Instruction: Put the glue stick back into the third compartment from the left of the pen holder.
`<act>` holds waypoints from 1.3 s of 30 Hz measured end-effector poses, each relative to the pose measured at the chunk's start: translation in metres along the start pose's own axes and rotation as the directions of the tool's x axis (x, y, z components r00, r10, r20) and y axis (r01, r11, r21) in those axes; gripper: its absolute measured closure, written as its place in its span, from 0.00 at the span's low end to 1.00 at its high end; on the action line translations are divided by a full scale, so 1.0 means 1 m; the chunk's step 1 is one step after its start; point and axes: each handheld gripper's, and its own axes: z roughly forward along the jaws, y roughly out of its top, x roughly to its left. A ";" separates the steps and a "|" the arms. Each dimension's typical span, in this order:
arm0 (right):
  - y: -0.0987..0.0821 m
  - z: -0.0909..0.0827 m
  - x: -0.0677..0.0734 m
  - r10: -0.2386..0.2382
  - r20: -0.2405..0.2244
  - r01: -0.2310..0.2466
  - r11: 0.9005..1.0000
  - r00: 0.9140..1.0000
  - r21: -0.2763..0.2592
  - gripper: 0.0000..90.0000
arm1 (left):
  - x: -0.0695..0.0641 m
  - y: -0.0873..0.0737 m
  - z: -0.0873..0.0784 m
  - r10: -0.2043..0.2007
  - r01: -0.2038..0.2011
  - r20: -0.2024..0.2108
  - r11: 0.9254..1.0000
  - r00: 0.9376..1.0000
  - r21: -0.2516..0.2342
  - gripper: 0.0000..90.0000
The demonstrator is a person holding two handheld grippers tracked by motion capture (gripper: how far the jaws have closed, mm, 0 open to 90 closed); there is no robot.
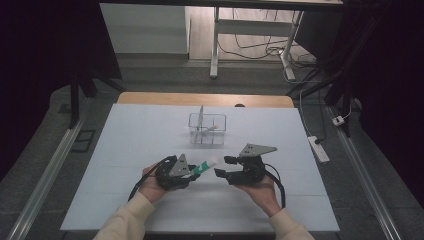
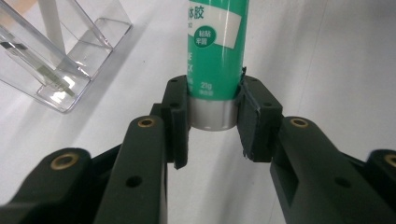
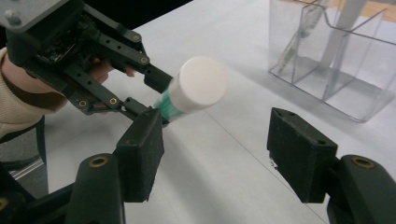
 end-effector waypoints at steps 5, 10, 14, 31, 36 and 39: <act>-0.001 0.007 0.005 -0.009 -0.006 0.009 1.000 1.000 -0.008 0.40 | -0.003 0.002 0.003 0.000 0.001 0.014 1.000 1.000 -0.011 0.74; -0.002 0.011 0.007 -0.002 -0.016 0.002 1.000 1.000 -0.020 0.45 | -0.008 0.005 0.006 0.011 -0.011 0.028 1.000 1.000 -0.012 0.74; -0.002 0.012 0.009 -0.006 -0.021 0.005 0.999 1.000 -0.035 0.56 | -0.010 0.007 0.010 0.019 -0.019 0.030 1.000 0.999 -0.003 0.74; 0.001 0.005 0.008 -0.014 -0.048 0.010 0.996 0.999 -0.090 0.71 | -0.005 0.004 0.009 -0.066 0.066 0.008 0.998 0.998 -0.021 0.58; 0.004 -0.002 0.004 -0.018 -0.012 0.016 0.994 1.000 -0.111 0.71 | -0.002 -0.004 0.000 -0.133 0.134 0.019 0.990 0.991 -0.047 0.50; 0.006 -0.008 0.000 -0.017 0.010 0.018 0.992 1.000 -0.124 0.71 | -0.002 -0.013 -0.009 -0.153 0.154 0.016 0.987 0.988 -0.044 0.48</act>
